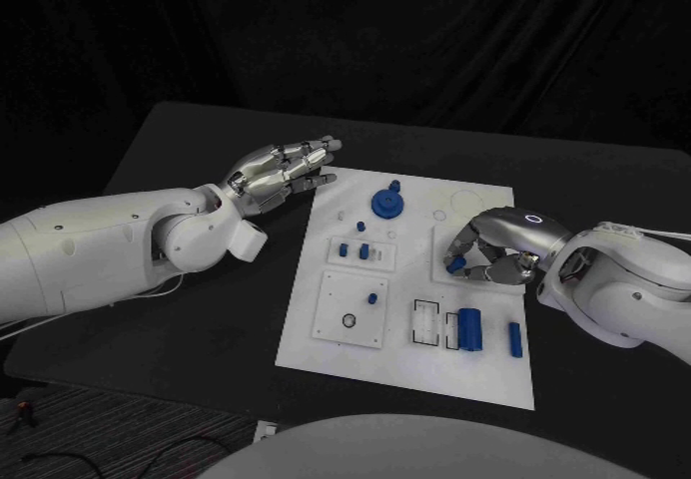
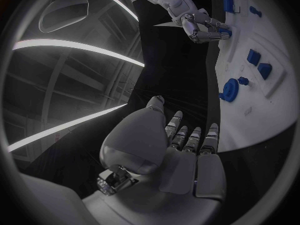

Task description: Assemble the parts on the task board

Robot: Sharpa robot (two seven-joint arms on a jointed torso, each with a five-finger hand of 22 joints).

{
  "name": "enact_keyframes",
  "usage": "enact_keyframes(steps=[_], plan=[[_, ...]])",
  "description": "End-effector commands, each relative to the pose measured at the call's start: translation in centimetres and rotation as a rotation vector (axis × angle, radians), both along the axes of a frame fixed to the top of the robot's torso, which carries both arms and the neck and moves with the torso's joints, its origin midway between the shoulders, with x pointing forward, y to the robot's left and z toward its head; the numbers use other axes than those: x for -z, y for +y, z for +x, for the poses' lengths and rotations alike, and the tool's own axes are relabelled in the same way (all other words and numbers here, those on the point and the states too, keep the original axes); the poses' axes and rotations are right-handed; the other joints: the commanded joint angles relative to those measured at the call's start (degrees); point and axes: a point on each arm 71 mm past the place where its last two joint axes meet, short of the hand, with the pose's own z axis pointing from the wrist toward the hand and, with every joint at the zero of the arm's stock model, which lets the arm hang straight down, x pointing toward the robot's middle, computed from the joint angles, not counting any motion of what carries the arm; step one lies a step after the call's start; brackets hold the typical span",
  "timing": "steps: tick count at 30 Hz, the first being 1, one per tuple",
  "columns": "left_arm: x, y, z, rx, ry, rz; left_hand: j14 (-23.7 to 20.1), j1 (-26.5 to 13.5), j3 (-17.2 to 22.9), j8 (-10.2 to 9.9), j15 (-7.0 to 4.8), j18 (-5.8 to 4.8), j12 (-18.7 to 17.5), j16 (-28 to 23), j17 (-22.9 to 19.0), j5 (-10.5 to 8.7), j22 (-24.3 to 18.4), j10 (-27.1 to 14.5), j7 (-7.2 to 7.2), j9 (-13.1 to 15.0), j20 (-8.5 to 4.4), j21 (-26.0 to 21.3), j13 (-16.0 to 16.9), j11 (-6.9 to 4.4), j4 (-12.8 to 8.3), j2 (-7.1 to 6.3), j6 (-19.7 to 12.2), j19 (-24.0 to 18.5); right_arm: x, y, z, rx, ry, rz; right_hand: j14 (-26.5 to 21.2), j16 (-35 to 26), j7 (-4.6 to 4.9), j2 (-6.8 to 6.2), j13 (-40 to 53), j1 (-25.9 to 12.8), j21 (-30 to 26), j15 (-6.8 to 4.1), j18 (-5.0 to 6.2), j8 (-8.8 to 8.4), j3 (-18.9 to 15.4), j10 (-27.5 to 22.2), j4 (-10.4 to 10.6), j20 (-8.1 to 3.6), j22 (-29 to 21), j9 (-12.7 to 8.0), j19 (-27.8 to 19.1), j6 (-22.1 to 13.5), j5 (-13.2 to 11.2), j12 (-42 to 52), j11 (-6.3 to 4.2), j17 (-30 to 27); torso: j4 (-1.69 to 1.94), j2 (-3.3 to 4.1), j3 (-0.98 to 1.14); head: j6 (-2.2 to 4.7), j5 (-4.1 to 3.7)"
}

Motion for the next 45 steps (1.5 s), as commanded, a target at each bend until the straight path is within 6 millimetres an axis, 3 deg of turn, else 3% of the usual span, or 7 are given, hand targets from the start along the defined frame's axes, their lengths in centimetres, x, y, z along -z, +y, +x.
enact_keyframes(steps=[1, 7, 12, 22, 26, 37, 45], plan=[[0.0, -0.1, -0.1, 0.010, 0.002, -0.011, 0.1, 0.7, 0.0, 0.4, 0.36, 0.28, 0.4, 0.2, 0.1, 0.21, 0.1, 0.1, -0.12, 0.1, 0.08, 0.2, 0.1, 0.22, -0.3, -0.08, 0.4, 0.3, -0.1, 0.0, -0.2, -0.002, -0.024, 0.009, -0.1, -0.3, -0.08, 0.46, 0.3, 0.9, 0.0, -0.54, 0.09, 0.58, 0.5, 0.9, 0.0, -0.24, 7.3, 0.5, 0.0, 0.6, -0.5, 0.5, -0.32, -0.1, -0.11, -0.06, 0.03, -0.01, -0.10], [0.1, -0.1, -0.1, 0.010, 0.005, -0.010, 0.1, 0.7, 0.0, 0.4, 0.36, 0.27, 0.4, 0.2, 0.1, 0.21, 0.1, 0.2, -0.06, 0.1, 0.08, 0.3, 0.1, 0.28, -0.4, -0.09, 0.5, 0.4, -0.9, 0.6, -0.8, -0.021, -0.065, 0.051, -0.6, -1.2, -0.41, 0.68, 0.4, 1.3, -1.0, -0.98, 0.25, 1.02, 0.9, 2.8, -0.5, -0.59, 7.1, 1.3, -0.5, 2.2, -1.8, 0.9, -0.92, -1.3, -0.03, -0.10, 0.08, -0.01, -0.29], [0.2, -0.2, -0.1, 0.013, 0.009, -0.010, 0.1, 0.7, 0.0, 0.4, 0.36, 0.27, 0.4, 0.2, 0.1, 0.21, 0.1, 0.2, -0.06, 0.1, 0.08, 0.3, 0.1, 0.28, -0.4, -0.09, 0.5, 0.4, -3.5, 1.3, -1.0, -0.043, -0.119, 0.087, -0.6, -1.1, -0.47, 0.58, 0.4, 1.1, -0.8, -1.02, 0.21, 1.01, 0.8, 2.9, -0.4, -0.64, 7.1, 1.4, -0.5, 2.3, -1.8, 0.8, -0.94, -1.2, 0.04, -0.07, 0.13, -0.01, 0.63], [0.3, -0.3, 0.0, 0.011, 0.010, -0.008, 0.1, 0.7, 0.0, 0.5, 0.36, 0.25, 0.4, 0.2, 0.1, 0.25, 0.0, 0.2, 0.06, 0.1, 0.08, 0.2, 0.1, 0.39, -0.4, -0.06, 0.7, 0.3, -6.8, 3.7, -1.4, -0.095, -0.079, 0.144, -0.7, -1.4, -0.25, 0.36, 0.2, 1.2, -1.2, -0.83, 0.20, 0.08, 1.1, 2.2, -0.4, -0.60, 7.1, 1.4, -0.7, 1.3, -1.4, -0.1, -0.63, -1.4, 0.10, -0.32, -0.08, -0.01, 0.64], [0.5, -0.4, 0.0, 0.016, 0.012, -0.010, 0.1, 0.7, 0.0, 0.5, 0.36, 0.24, 0.4, 0.2, 0.1, 0.25, 0.0, 0.3, 0.08, 0.1, 0.08, 0.2, 0.1, 0.42, -0.4, -0.03, 0.6, 0.3, -6.3, 6.2, -2.3, -0.184, -0.028, 0.125, -0.5, -1.1, -0.23, 0.14, 0.3, 1.7, -1.0, -0.89, 0.19, -0.13, 1.5, 2.6, -0.8, -0.63, 7.1, 1.5, -0.7, 1.5, 0.1, -0.3, -0.70, -0.9, 0.08, -0.16, 0.09, -0.01, 0.93], [0.9, -0.8, 0.1, 0.031, 0.020, -0.014, 0.0, 0.7, 0.1, 0.6, 0.31, 0.19, 0.4, 0.2, 0.1, 0.16, -0.1, 0.3, 0.38, 0.1, 0.06, 0.2, 0.1, 0.77, -0.4, 0.23, 1.0, 0.2, -2.4, 13.9, -4.1, -0.457, -0.029, -0.009, -0.3, -0.7, -0.06, -0.37, 0.3, 1.3, -0.8, -0.76, 0.15, -0.99, 1.6, 2.7, -0.7, -0.55, 7.2, 1.3, -0.6, 0.8, -0.1, -0.6, -0.54, -0.3, 0.36, -0.06, -0.05, -0.01, 1.34], [0.8, -0.9, -0.3, 0.033, 0.020, -0.020, -0.1, -0.6, -0.5, 0.6, 0.37, 0.02, 0.4, 0.1, 0.0, -0.82, -0.9, 0.3, 0.55, 0.1, -0.01, -0.1, 0.1, 0.94, 0.5, 0.25, 0.6, -0.3, -0.9, 15.7, -4.5, -0.507, -0.039, -0.046, -0.3, -0.6, -0.10, -0.53, 0.3, 1.1, -1.1, -0.75, 0.20, -1.07, 1.6, 2.8, -0.6, -0.54, 7.1, 1.3, -0.6, 0.8, -0.4, -0.7, -0.56, -0.2, 0.26, -0.11, -0.18, -0.01, 1.52]])
